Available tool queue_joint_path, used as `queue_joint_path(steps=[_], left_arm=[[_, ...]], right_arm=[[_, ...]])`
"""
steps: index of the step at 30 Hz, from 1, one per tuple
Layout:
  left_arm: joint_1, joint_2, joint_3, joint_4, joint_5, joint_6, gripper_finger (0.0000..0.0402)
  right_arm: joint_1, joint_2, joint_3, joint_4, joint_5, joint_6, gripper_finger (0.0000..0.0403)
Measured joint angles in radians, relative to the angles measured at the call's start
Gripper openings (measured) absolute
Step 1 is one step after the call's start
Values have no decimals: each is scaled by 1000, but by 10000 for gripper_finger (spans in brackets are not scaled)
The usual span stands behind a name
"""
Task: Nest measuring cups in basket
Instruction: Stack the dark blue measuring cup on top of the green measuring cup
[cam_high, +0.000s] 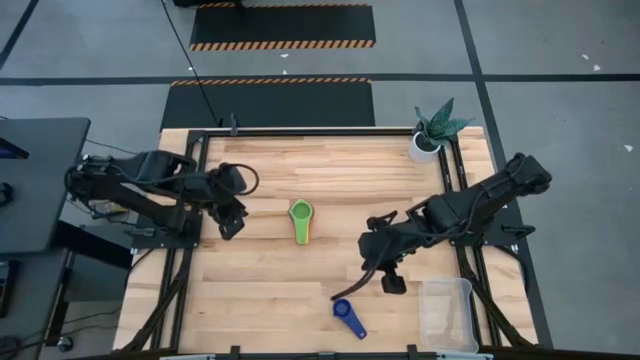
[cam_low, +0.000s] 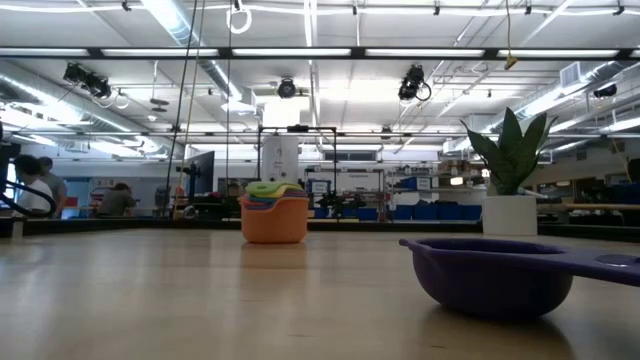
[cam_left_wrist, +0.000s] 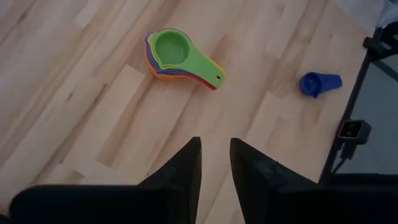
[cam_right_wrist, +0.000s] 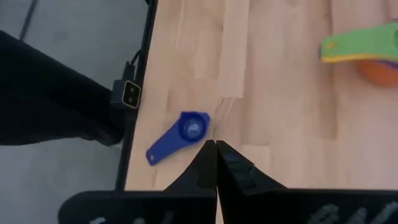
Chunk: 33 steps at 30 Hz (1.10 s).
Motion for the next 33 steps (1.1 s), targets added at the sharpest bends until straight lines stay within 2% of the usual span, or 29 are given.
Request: queue_joint_path(steps=[5,10,16,27,33], left_arm=[[-57,0,0,1,-18,-94,91],[-98,0,0,-1,-57,-126,91],[-116,1,0,-5,-71,-91,91],[-115,1,0,-31,-83,19,91],[-115,0,0,-35,-83,51,91]], right_arm=[[23,-25,-174,162,-56,77,0],[49,-9,-263,242,-91,189,5],[27,20,-279,240,-87,346,36],[16,155,-278,345,-107,402,124],[24,257,-278,442,-141,386,138]])
